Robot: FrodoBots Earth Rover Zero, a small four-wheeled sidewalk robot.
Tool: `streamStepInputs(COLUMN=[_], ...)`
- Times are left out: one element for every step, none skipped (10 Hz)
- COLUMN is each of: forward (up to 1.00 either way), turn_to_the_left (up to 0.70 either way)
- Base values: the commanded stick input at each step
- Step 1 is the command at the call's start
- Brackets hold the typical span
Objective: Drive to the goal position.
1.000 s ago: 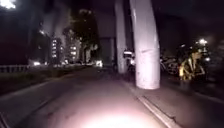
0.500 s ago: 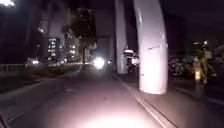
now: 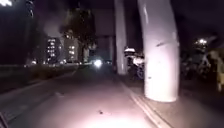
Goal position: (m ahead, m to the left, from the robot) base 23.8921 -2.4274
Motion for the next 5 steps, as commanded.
streamStepInputs(forward=[0.7, 0.7, 0.7, 0.7, 0.7], turn_to_the_left=[0.0, 0.0, 0.0, 0.0, 0.0])
